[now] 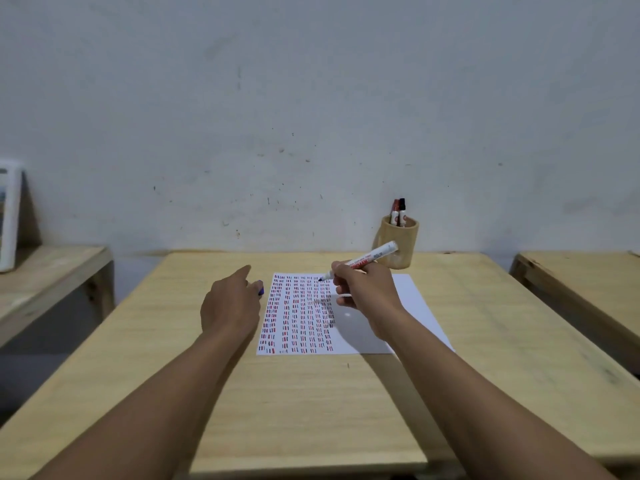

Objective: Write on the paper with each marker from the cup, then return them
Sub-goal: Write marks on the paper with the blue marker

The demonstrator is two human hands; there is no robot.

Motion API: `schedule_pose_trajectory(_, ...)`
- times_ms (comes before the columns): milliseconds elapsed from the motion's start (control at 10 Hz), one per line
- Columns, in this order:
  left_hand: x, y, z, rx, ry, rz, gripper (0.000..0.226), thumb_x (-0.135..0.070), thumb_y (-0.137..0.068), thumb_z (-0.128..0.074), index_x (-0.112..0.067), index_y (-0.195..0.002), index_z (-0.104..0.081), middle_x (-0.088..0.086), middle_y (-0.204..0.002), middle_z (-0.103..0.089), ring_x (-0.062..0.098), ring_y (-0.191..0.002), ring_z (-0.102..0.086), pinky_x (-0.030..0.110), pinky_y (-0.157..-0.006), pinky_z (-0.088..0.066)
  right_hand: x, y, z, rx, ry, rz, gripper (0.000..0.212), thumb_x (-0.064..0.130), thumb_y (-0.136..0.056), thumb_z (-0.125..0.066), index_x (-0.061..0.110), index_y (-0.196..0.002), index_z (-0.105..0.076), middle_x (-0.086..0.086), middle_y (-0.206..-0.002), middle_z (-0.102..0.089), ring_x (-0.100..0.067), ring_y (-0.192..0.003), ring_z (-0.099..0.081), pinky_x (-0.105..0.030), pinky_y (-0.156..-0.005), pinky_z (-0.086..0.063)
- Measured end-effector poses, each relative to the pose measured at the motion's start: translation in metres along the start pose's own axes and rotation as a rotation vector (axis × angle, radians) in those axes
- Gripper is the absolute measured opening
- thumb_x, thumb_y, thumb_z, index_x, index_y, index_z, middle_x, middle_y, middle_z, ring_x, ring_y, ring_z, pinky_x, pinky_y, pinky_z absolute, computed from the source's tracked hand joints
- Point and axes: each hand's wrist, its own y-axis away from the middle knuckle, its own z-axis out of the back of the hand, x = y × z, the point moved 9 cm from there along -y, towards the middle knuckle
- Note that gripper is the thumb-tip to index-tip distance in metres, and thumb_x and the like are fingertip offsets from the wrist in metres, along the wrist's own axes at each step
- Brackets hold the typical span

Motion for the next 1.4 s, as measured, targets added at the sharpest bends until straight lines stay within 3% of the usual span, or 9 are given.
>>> schedule_pose_trajectory(100, 0.003, 0.017, 0.005, 0.054, -0.121, -0.041, 0.045, -0.032, -0.104, -0.038, -0.024, -0.148, -0.046, 0.004, -0.135, -0.064, 0.030, -0.130, -0.052, 0.043, -0.099, -0.042, 0.003, 0.003, 0.009, -0.014, 0.141, 0.065, 0.015, 0.014, -0.091, -0.071, 0.000, -0.089, -0.074, -0.008, -0.069, -0.066, -0.016, -0.058, -0.062, -0.024, -0.054, -0.054)
schedule_pose_trajectory(200, 0.013, 0.031, -0.004, 0.194, -0.314, -0.065, 0.051, -0.043, -0.104, -0.021, -0.035, -0.154, -0.031, 0.007, -0.158, -0.039, 0.031, -0.153, -0.015, 0.059, -0.117, -0.013, 0.000, 0.008, 0.020, -0.068, 0.337, 0.109, 0.021, 0.024, -0.087, -0.073, 0.003, -0.082, -0.075, -0.002, -0.062, -0.068, -0.013, -0.052, -0.062, -0.028, -0.051, -0.052)
schedule_pose_trajectory(300, 0.025, 0.040, -0.016, 0.314, -0.371, -0.043, 0.054, -0.047, -0.103, -0.013, -0.043, -0.156, -0.019, 0.010, -0.168, -0.012, 0.035, -0.155, 0.005, 0.067, -0.116, 0.003, -0.013, 0.012, 0.025, -0.094, 0.422, 0.088, 0.023, 0.024, -0.083, -0.069, 0.001, -0.080, -0.071, -0.004, -0.062, -0.069, -0.016, -0.050, -0.063, -0.035, -0.054, -0.055)
schedule_pose_trajectory(500, 0.030, 0.040, -0.023, 0.363, -0.437, -0.072, 0.054, -0.048, -0.102, -0.011, -0.046, -0.156, -0.014, 0.010, -0.169, -0.003, 0.035, -0.155, 0.006, 0.068, -0.116, 0.006, -0.025, 0.017, 0.028, -0.159, 0.539, 0.082, 0.030, 0.028, -0.082, -0.066, -0.001, -0.077, -0.067, -0.004, -0.064, -0.073, -0.014, -0.053, -0.062, -0.026, -0.053, -0.043)
schedule_pose_trajectory(700, 0.032, 0.042, -0.024, 0.350, -0.453, -0.081, 0.055, -0.048, -0.102, -0.012, -0.046, -0.156, -0.014, 0.010, -0.169, -0.004, 0.035, -0.155, 0.004, 0.067, -0.117, 0.005, -0.027, 0.017, 0.024, -0.136, 0.606, 0.102, 0.030, 0.025, -0.082, -0.066, -0.005, -0.077, -0.068, -0.012, -0.072, -0.074, -0.024, -0.068, -0.068, -0.029, -0.056, -0.043)
schedule_pose_trajectory(1200, 0.031, 0.044, -0.023, 0.359, -0.454, -0.077, 0.054, -0.047, -0.102, -0.013, -0.046, -0.156, -0.015, 0.010, -0.169, -0.006, 0.035, -0.155, 0.004, 0.067, -0.117, 0.005, -0.028, 0.017, 0.023, -0.121, 0.619, 0.097, 0.033, 0.025, -0.082, -0.068, -0.007, -0.076, -0.065, -0.015, -0.068, -0.069, -0.017, -0.058, -0.056, -0.029, -0.053, -0.040)
schedule_pose_trajectory(1300, 0.031, 0.044, -0.023, 0.358, -0.448, -0.080, 0.054, -0.047, -0.102, -0.013, -0.046, -0.156, -0.015, 0.010, -0.169, -0.006, 0.035, -0.155, 0.003, 0.068, -0.117, 0.004, -0.028, 0.017, 0.022, -0.105, 0.622, 0.089, 0.027, 0.024, -0.082, -0.068, 0.002, -0.070, -0.060, -0.015, -0.066, -0.065, -0.017, -0.057, -0.053, -0.029, -0.053, -0.039)
schedule_pose_trajectory(1400, 0.031, 0.043, -0.023, 0.353, -0.442, -0.077, 0.054, -0.047, -0.102, -0.014, -0.046, -0.156, -0.016, 0.010, -0.169, -0.007, 0.035, -0.155, 0.002, 0.068, -0.116, 0.004, -0.027, 0.018, 0.023, -0.122, 0.595, 0.088, 0.033, 0.025, -0.081, -0.068, -0.008, -0.077, -0.064, -0.019, -0.077, -0.073, -0.017, -0.059, -0.056, -0.029, -0.053, -0.040)
